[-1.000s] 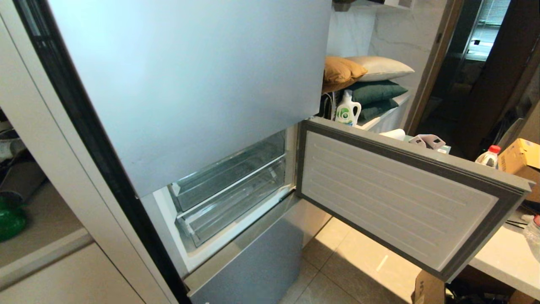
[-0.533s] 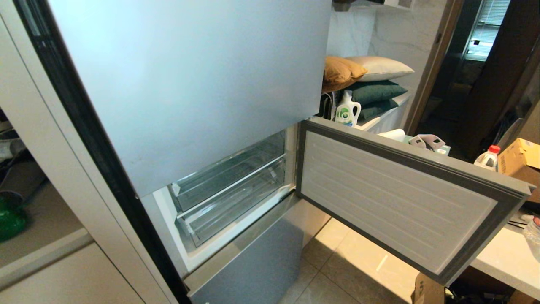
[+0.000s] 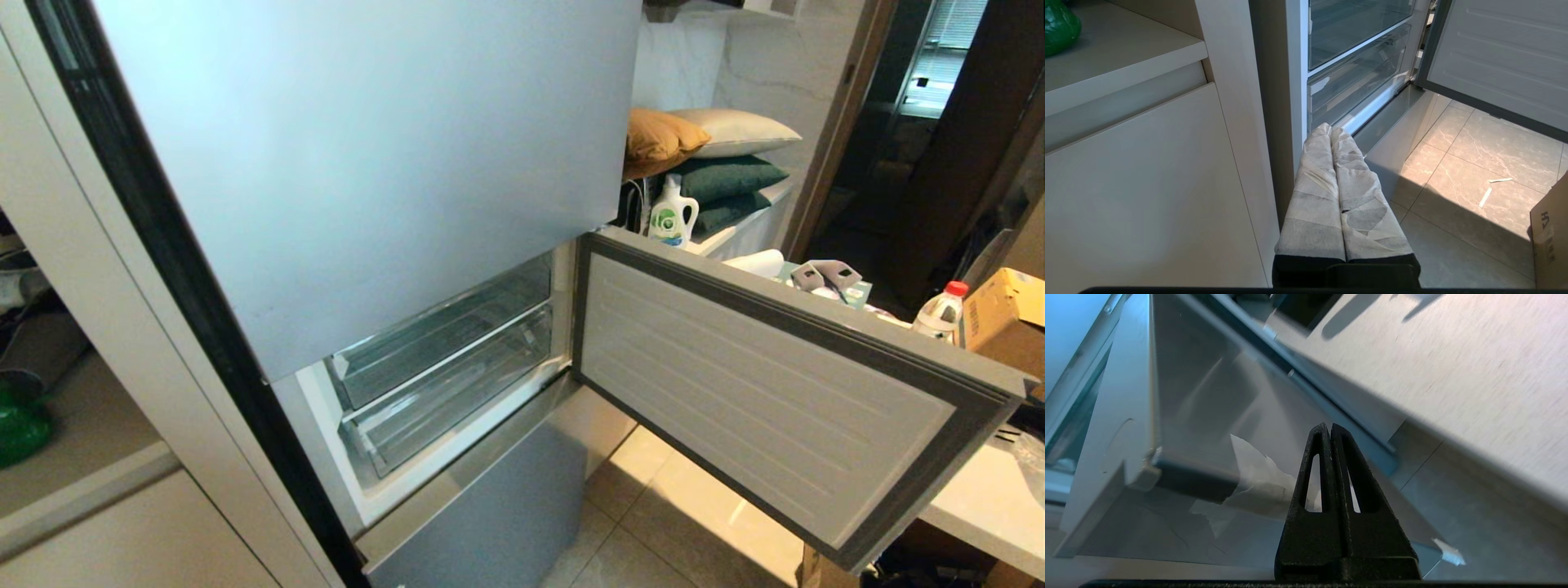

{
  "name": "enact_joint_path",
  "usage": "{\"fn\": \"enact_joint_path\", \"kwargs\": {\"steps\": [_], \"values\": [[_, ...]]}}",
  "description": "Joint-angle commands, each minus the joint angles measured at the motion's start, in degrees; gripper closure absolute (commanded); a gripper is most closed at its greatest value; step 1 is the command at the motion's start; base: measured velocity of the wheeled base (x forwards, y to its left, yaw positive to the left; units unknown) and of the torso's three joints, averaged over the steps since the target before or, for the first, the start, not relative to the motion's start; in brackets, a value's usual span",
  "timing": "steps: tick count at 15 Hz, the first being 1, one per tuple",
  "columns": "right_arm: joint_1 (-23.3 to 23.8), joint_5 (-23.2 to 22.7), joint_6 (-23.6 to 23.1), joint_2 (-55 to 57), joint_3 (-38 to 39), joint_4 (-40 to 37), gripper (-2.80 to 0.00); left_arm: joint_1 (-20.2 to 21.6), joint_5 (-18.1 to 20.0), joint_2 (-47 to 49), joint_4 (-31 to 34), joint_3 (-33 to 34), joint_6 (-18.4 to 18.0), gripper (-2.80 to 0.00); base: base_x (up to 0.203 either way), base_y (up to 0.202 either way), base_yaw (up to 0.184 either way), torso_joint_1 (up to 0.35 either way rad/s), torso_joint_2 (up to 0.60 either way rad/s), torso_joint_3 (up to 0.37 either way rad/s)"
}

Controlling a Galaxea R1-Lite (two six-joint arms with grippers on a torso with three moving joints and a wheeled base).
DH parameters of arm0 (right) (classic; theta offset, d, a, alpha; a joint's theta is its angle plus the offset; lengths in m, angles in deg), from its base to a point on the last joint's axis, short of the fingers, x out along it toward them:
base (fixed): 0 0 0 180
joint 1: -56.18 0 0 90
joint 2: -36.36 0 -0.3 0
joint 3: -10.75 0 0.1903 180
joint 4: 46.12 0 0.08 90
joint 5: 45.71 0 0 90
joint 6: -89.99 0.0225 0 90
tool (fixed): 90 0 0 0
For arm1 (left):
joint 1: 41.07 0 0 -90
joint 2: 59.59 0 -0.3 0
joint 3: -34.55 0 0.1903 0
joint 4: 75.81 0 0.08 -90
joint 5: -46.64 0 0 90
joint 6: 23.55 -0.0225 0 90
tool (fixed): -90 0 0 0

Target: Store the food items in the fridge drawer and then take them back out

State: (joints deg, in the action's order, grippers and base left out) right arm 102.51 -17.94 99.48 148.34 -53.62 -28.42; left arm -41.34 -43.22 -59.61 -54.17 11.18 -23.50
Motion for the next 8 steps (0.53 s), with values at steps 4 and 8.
{"fn": "enact_joint_path", "kwargs": {"steps": [4, 8], "values": [[-2.7, -0.3, -0.9, -10.7, 11.7, 0.3, 0.00, 0.0, 0.0, 0.0, 0.0, 0.6, 0.0, 0.00, 0.000, 0.000, 0.000, 0.000, 0.00, 0.000], [-8.2, -0.3, -2.3, -18.8, 21.3, 0.3, 0.00, 0.0, 0.0, 0.0, 0.0, 0.6, 0.0, 0.00, 0.000, 0.000, 0.000, 0.000, 0.00, 0.000]]}}
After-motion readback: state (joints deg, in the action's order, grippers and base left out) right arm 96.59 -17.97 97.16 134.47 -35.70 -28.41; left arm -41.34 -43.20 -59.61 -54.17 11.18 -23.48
